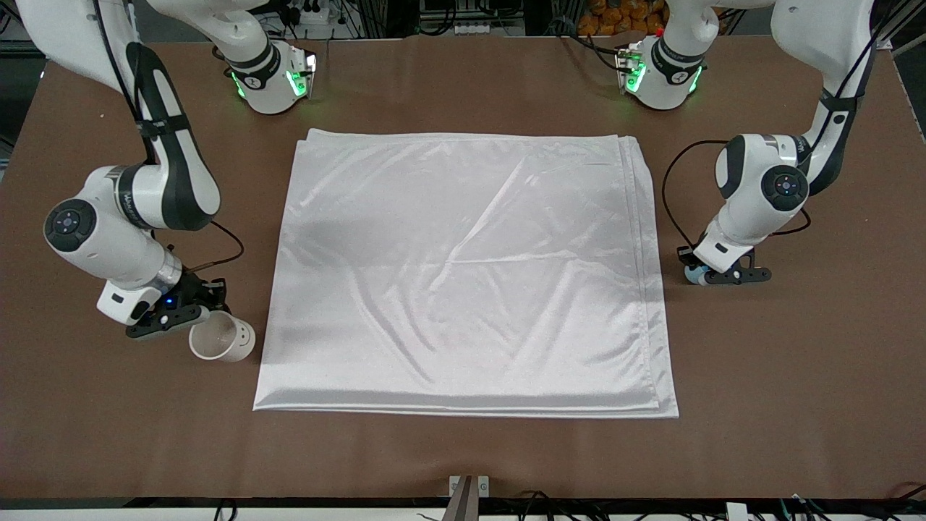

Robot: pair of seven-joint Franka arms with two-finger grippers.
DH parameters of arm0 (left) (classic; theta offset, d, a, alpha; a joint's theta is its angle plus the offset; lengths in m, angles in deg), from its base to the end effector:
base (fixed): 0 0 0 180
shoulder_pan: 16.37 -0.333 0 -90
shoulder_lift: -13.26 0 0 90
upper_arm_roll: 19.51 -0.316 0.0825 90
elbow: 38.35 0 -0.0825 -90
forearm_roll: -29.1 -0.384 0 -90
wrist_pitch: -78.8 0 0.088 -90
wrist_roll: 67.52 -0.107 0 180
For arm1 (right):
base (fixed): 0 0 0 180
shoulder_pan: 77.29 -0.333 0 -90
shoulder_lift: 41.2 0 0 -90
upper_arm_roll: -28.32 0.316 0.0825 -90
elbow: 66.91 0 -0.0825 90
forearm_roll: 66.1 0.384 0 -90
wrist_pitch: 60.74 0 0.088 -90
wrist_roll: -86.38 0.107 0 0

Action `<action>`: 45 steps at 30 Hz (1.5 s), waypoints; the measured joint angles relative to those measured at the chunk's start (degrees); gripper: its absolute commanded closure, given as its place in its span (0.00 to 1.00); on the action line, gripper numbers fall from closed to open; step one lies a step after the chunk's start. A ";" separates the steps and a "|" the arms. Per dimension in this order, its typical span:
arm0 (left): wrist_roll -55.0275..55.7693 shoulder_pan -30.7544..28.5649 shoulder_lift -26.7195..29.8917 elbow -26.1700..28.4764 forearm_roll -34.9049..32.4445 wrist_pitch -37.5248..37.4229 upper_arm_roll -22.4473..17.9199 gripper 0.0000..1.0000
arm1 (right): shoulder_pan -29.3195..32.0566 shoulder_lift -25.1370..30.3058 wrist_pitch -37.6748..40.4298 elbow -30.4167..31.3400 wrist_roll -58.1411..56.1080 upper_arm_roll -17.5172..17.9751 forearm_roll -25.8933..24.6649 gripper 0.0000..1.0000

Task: Place blue cup into white mug on cloth

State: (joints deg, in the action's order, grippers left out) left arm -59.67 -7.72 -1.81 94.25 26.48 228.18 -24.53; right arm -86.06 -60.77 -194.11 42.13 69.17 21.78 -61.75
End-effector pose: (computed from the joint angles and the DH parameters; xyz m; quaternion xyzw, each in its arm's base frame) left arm 0.5271 -0.0337 0.2325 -0.9995 -0.0156 -0.0175 0.0217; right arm 0.6310 0.0299 0.3299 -0.9880 -0.1481 -0.0439 0.0041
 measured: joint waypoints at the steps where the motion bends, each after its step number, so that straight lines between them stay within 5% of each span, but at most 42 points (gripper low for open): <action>1: 0.00 0.00 0.01 -0.13 0.00 0.00 -0.04 1.00 | -0.56 0.15 0.89 -0.58 1.18 0.05 0.01 1.00; 24: -2.01 -0.02 6.46 -5.02 -0.04 -1.53 -1.73 1.00 | -22.91 -1.99 2.36 -7.20 40.25 0.90 -1.39 1.00; 36: -2.13 -0.02 9.86 -12.90 -0.09 -15.34 -1.73 1.00 | -31.67 -9.25 2.34 -13.04 59.89 1.40 -6.44 1.00; 45: -2.20 0.05 10.36 -19.78 -0.36 -24.10 -1.64 1.00 | -33.76 -13.21 2.35 -15.75 69.88 6.49 -11.92 1.00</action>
State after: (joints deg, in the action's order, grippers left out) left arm -61.87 -7.66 8.55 74.47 26.12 204.08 -26.17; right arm -119.82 -73.98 -191.76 26.38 139.06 28.27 -73.66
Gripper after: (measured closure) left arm 0.965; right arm 0.815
